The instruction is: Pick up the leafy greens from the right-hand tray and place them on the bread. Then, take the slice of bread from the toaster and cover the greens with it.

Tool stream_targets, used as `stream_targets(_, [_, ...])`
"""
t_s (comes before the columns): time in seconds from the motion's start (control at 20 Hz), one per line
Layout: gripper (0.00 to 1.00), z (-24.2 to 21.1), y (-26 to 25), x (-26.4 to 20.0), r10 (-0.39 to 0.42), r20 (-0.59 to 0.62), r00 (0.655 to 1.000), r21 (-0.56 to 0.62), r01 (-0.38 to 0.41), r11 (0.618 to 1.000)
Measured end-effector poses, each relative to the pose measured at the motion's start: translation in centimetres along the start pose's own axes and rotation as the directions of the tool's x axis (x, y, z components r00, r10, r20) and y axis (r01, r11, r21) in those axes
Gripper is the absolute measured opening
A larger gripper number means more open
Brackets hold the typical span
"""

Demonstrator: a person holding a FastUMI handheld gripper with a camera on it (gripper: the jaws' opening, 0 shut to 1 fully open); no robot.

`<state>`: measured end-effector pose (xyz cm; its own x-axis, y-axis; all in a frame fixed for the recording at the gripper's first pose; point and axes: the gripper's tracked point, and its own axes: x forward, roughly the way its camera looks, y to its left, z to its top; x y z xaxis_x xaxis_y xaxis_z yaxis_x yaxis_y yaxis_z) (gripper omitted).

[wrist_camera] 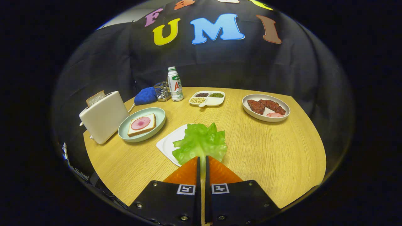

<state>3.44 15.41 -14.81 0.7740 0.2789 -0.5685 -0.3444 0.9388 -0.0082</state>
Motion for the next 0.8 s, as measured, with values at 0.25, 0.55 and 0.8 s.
stream_targets(0.25, [0.05,2.2,1.2,-0.9,0.009,0.063,0.998,-0.011,-0.008,1.0])
stream_targets(0.55, [0.05,4.1,3.8,-1.7,0.044,0.111,0.993,-0.02,-0.042,0.999])
stream_targets(0.8, [0.05,5.6,6.2,-1.8,0.054,0.151,0.987,-0.051,-0.047,0.998])
